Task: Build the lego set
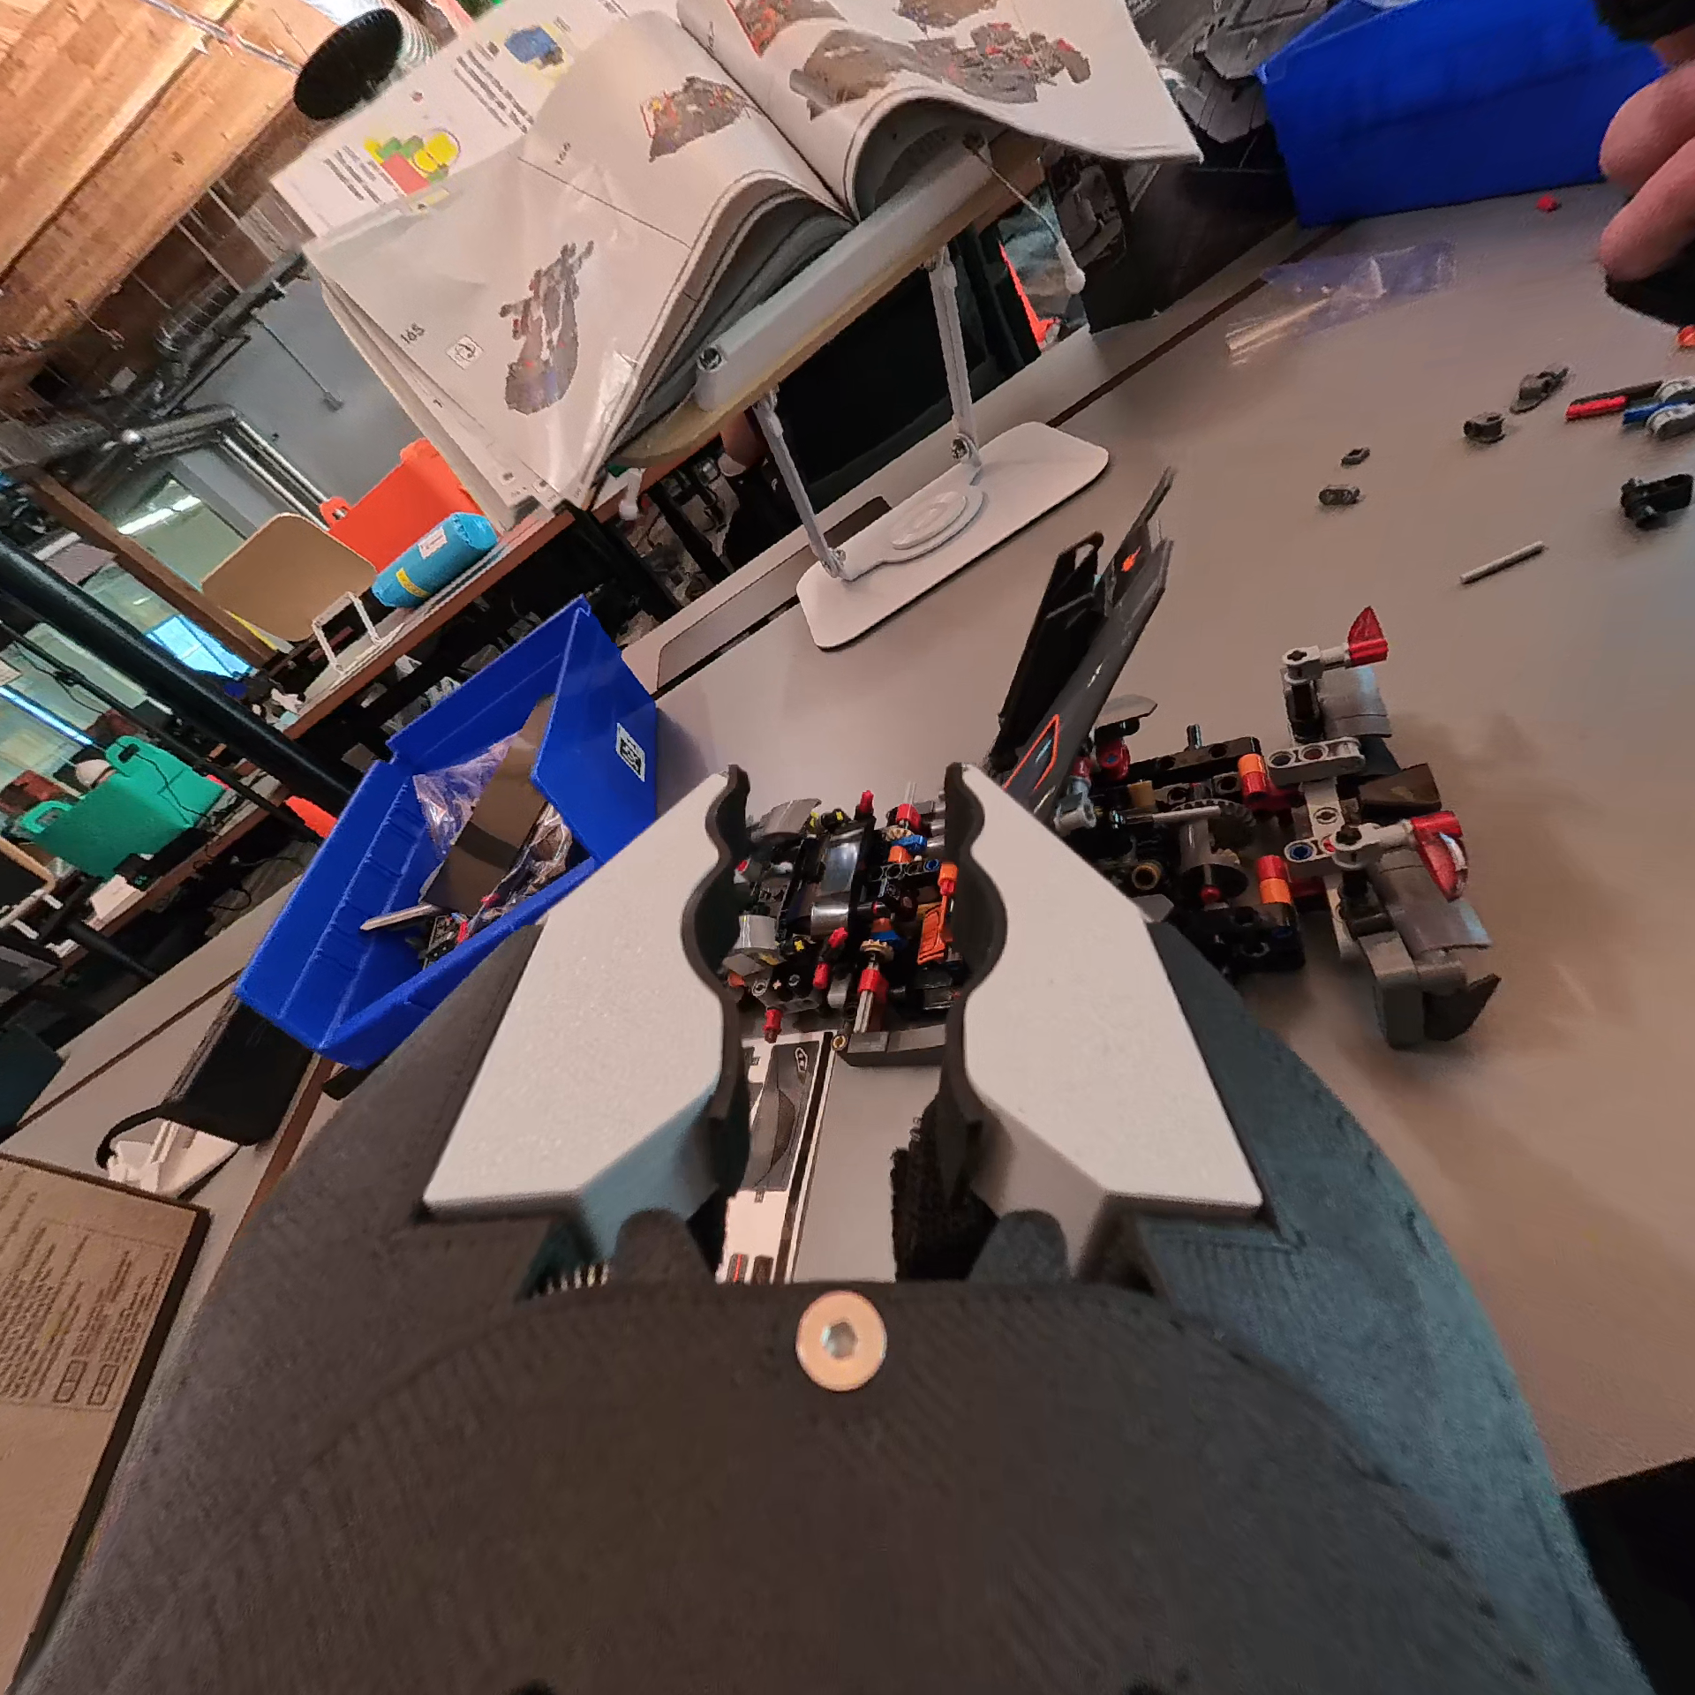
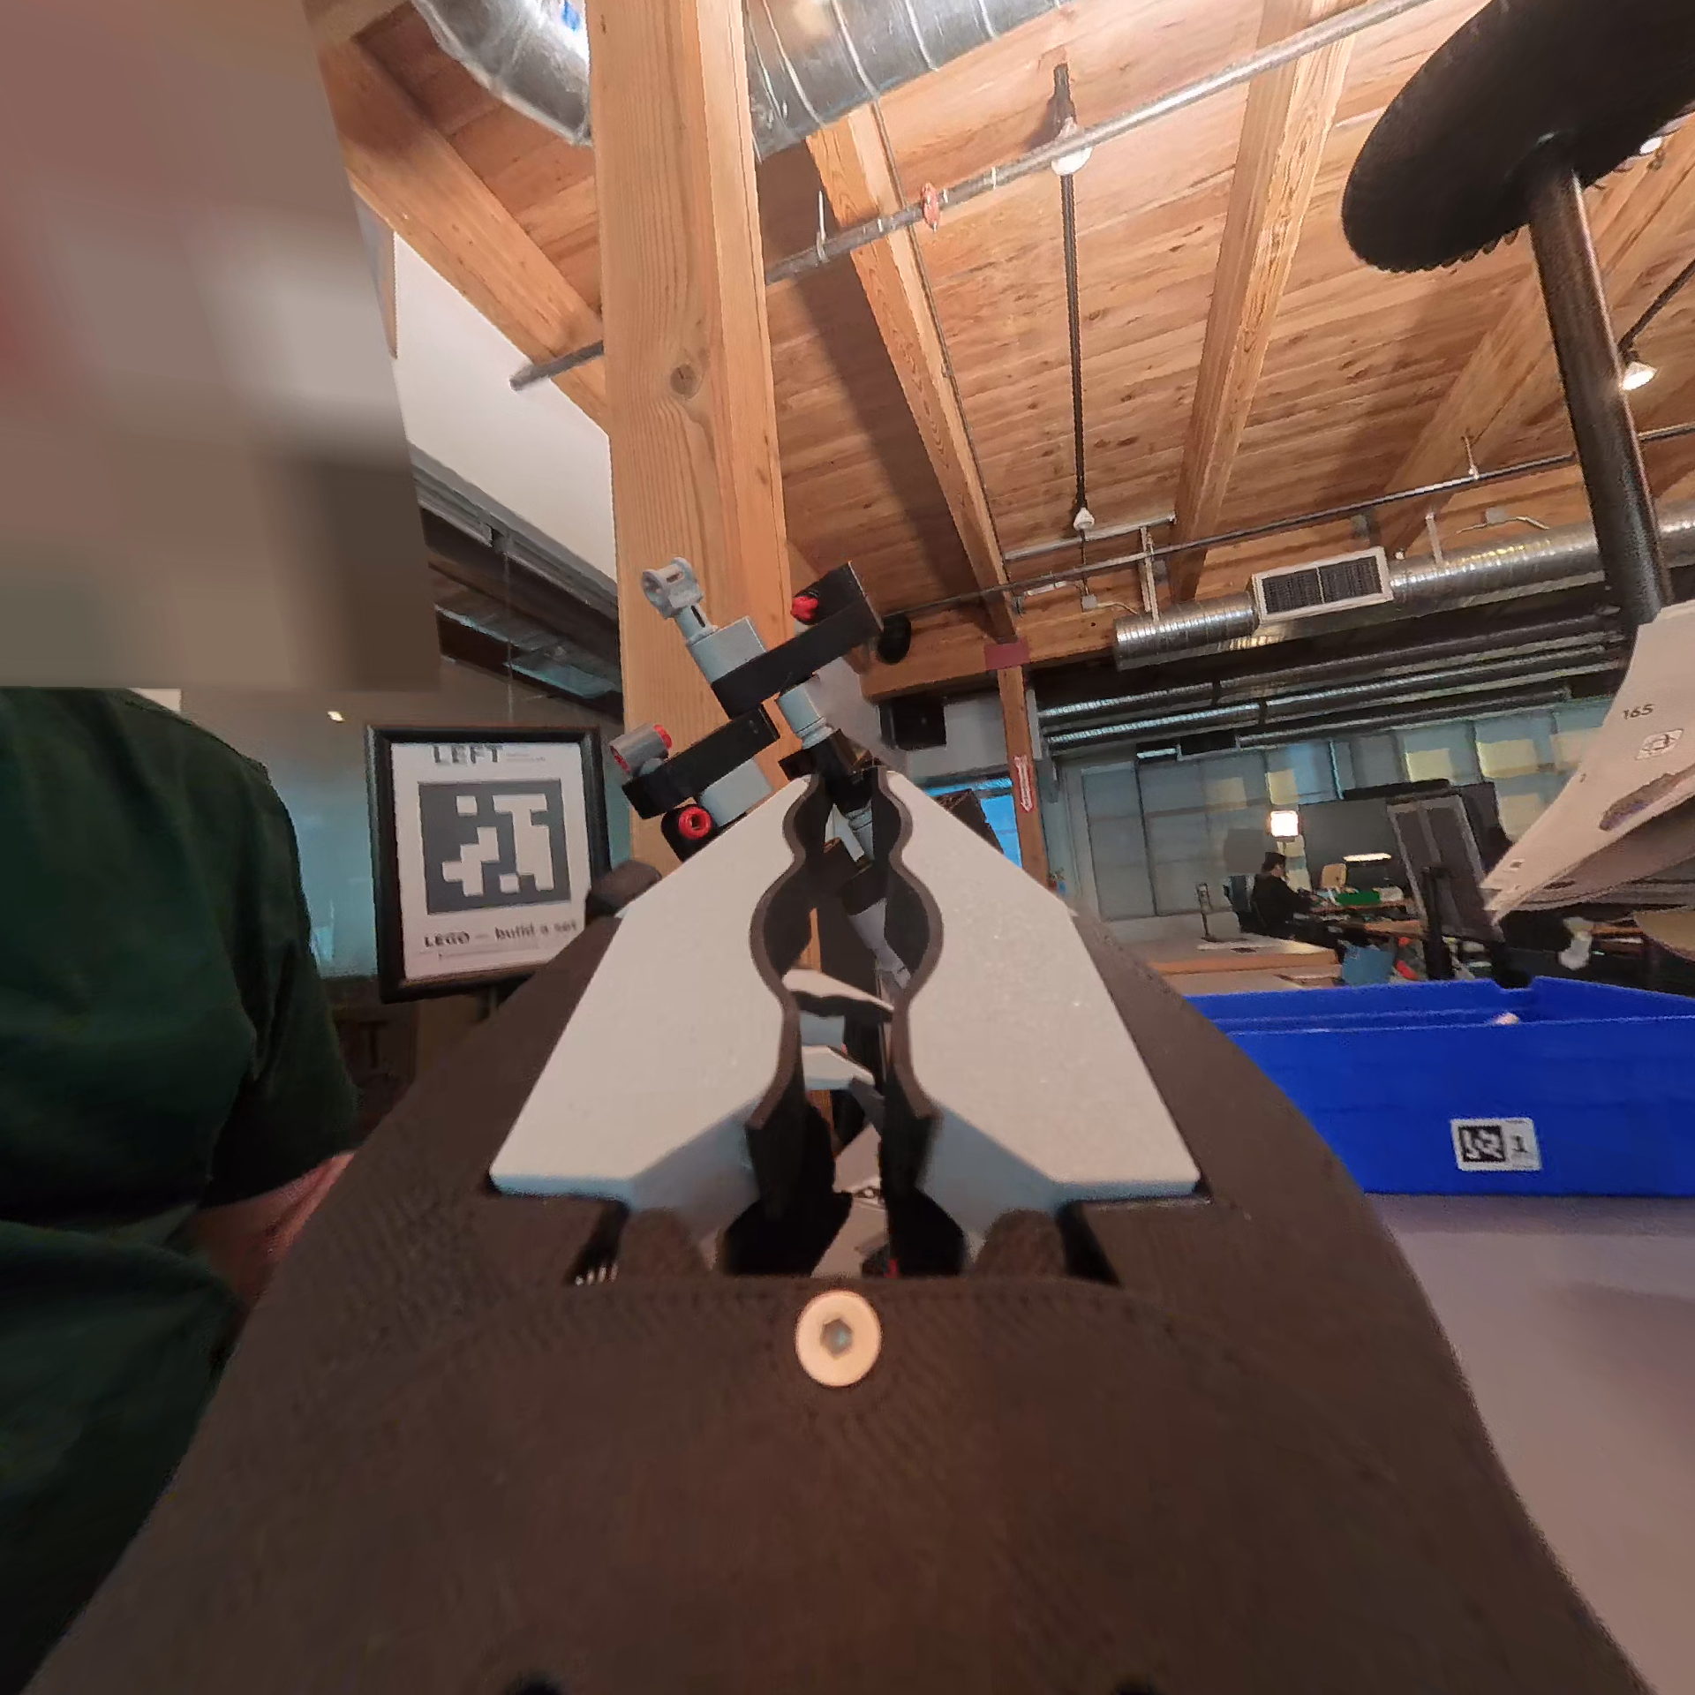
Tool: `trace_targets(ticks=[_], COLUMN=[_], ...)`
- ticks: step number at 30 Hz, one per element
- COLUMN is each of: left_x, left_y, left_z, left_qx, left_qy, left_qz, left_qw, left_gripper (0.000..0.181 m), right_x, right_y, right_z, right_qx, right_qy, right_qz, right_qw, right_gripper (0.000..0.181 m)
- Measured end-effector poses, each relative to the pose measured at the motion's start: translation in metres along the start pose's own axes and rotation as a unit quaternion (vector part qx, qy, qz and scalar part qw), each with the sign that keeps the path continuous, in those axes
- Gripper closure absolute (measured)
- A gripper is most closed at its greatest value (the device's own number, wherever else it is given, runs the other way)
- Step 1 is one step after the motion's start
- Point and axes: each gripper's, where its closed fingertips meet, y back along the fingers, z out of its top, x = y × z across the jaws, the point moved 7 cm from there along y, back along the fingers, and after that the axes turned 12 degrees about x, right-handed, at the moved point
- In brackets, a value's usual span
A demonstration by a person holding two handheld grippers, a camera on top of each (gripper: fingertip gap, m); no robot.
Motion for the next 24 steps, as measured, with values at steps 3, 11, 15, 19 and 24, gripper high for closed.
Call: trace_targets(ticks=[3, 11, 15, 19, 24], left_x=[0.001, -0.049, -0.082, -0.111, -0.112], left_y=[0.008, 0.022, 0.030, 0.029, 0.024], left_z=[0.010, 0.063, 0.079, 0.086, 0.086], left_qx=[-0.028, -0.126, -0.160, -0.164, -0.174], left_qy=[0.009, 0.020, 0.073, 0.108, 0.198], left_qz=[-0.007, -0.100, -0.171, -0.200, -0.253], left_qw=[1.000, 0.987, 0.969, 0.960, 0.931], left_gripper=[0.139, 0.134, 0.132, 0.130, 0.131], right_x=[0.004, 0.012, 0.028, 0.047, 0.056], right_y=[-0.009, -0.038, -0.048, -0.057, -0.047], right_z=[-0.004, -0.020, -0.032, -0.044, -0.043], right_qx=[0.046, 0.224, 0.336, 0.391, 0.407], right_qy=[0.024, 0.062, 0.082, 0.100, 0.111], right_qz=[-0.029, -0.196, -0.260, -0.301, -0.340], right_qw=[0.998, 0.953, 0.902, 0.864, 0.840], right_gripper=[0.174, 0.176, 0.176, 0.176, 0.175])
